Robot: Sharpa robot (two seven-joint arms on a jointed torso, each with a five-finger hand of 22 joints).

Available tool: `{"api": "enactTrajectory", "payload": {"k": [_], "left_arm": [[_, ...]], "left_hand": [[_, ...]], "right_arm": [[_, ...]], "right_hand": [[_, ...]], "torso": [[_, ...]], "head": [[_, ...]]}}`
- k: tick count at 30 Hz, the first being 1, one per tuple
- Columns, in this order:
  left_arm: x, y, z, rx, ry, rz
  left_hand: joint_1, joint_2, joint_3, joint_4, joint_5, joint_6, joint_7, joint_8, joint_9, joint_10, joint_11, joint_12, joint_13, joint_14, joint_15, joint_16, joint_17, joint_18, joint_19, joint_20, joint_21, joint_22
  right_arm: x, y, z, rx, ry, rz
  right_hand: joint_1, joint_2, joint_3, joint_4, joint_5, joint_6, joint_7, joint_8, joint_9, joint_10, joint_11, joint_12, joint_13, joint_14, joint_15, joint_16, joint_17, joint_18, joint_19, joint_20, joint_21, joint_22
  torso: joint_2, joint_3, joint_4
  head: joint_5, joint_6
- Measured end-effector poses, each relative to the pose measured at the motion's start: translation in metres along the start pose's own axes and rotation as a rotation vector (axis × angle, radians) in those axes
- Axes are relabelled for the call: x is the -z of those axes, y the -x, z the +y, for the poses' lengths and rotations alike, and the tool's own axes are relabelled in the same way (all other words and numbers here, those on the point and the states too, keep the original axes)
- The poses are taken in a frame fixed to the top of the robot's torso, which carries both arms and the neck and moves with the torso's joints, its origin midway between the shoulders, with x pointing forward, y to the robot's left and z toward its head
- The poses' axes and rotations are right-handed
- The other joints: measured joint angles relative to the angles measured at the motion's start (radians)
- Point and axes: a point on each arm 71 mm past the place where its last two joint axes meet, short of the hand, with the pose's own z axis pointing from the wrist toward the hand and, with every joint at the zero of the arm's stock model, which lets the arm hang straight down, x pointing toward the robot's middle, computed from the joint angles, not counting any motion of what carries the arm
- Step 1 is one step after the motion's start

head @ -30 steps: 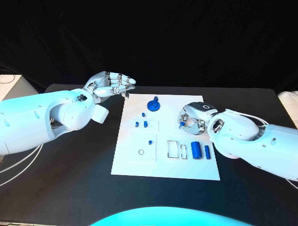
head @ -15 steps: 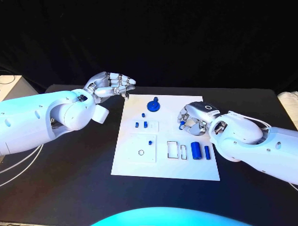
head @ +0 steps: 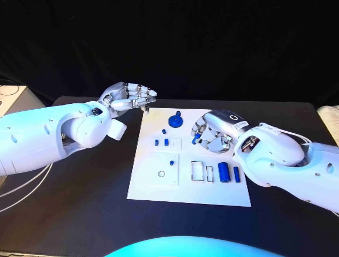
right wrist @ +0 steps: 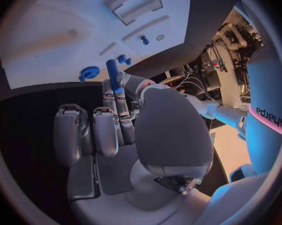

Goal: Assemble the parts on the task board

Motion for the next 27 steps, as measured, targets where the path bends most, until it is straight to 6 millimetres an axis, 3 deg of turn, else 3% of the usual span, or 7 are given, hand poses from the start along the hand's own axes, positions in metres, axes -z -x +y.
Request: {"api": "enactTrajectory", "payload": {"k": [7,12,19,27], "left_arm": [[-0.002,-0.003,0.000,0.003,-0.001,0.007],[-0.003,-0.007,0.000,0.007,-0.002,0.013],[-0.004,-0.010,0.000,0.011,-0.002,0.020],[-0.004,-0.011,0.000,0.013,-0.003,0.023]], "left_hand": [[0.000,0.000,0.000,0.000,0.000,0.000,0.000,0.000,0.000,0.000,0.000,0.000,0.000,0.000,0.000,0.000,0.000,0.000,0.000,0.000,0.000,0.000],[0.000,0.000,0.000,0.000,0.000,0.000,0.000,0.000,0.000,0.000,0.000,0.000,0.000,0.000,0.000,0.000,0.000,0.000,0.000,0.000,0.000,0.000],[-0.005,0.005,0.000,0.000,0.000,0.000,0.000,0.000,0.002,0.000,0.000,0.000,0.002,0.000,0.000,0.000,0.002,0.000,0.004,0.004,-0.002,-0.001],[-0.009,0.002,0.000,0.000,0.000,0.000,0.000,0.000,0.002,0.000,0.000,0.000,0.002,0.000,0.000,0.000,0.002,0.000,0.004,0.004,-0.004,-0.001]], "right_arm": [[-0.008,-0.026,0.042,-0.065,0.093,0.029],[-0.012,-0.044,0.062,-0.098,0.133,0.050],[-0.015,-0.069,0.074,-0.130,0.151,0.079],[-0.018,-0.084,0.075,-0.140,0.145,0.096]], "right_hand": [[0.000,0.000,-0.002,-0.004,-0.001,0.000,0.000,0.000,0.001,0.000,0.000,-0.003,0.000,0.000,0.000,0.000,0.000,0.000,0.000,0.000,0.000,0.000],[0.000,0.000,-0.002,-0.004,-0.001,0.000,0.000,0.000,0.001,0.000,0.000,-0.005,0.000,0.000,0.000,0.000,0.000,0.000,0.000,0.000,0.000,0.000],[0.000,0.000,-0.002,-0.004,0.001,0.000,0.000,0.000,0.001,0.000,0.000,-0.008,0.000,0.000,0.000,0.000,-0.001,0.000,0.000,0.000,0.000,0.000],[0.000,0.000,-0.001,-0.004,0.002,0.000,0.000,0.000,0.002,0.000,0.000,-0.012,0.000,0.000,0.000,0.000,-0.001,0.000,0.000,0.000,0.000,0.000]], "torso": [[0.001,-0.0001,0.0000],[0.002,0.0000,0.0019],[0.003,-0.0006,0.0011],[0.004,0.0005,0.0005]], "head": [[0.013,-0.002],[0.019,-0.002],[0.030,-0.005],[0.036,-0.014]]}}
